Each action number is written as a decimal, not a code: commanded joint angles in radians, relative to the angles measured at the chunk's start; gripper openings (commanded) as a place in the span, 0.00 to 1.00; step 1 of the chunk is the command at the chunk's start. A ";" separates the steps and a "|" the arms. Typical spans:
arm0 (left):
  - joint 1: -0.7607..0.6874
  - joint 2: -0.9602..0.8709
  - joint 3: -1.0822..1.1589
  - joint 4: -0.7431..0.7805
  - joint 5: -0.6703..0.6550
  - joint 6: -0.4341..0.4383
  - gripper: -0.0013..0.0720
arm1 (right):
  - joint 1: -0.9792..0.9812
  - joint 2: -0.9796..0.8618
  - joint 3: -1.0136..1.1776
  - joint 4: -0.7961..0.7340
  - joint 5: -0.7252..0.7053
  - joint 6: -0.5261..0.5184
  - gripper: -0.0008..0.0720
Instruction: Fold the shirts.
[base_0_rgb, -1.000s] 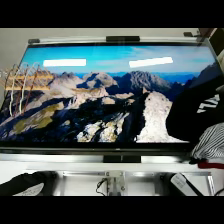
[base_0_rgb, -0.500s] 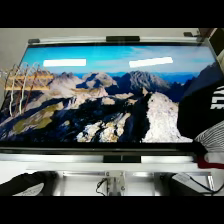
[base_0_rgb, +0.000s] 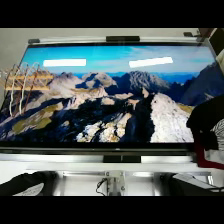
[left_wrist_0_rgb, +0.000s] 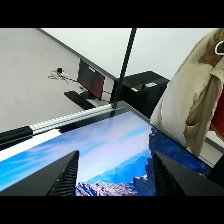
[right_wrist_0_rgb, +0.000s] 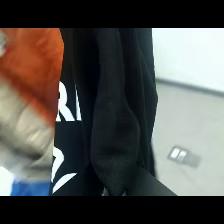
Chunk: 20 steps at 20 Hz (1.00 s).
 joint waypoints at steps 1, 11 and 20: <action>0.001 0.000 0.000 0.000 -0.016 0.000 0.75 | -0.052 -0.036 0.001 0.002 -0.080 0.000 0.09; 0.001 0.000 0.000 0.003 -0.135 -0.022 0.75 | -0.146 -0.099 0.001 0.010 -0.283 -0.003 0.09; 0.000 0.000 0.000 0.002 -0.240 -0.107 0.76 | -0.171 -0.140 0.001 0.005 -0.492 0.031 0.09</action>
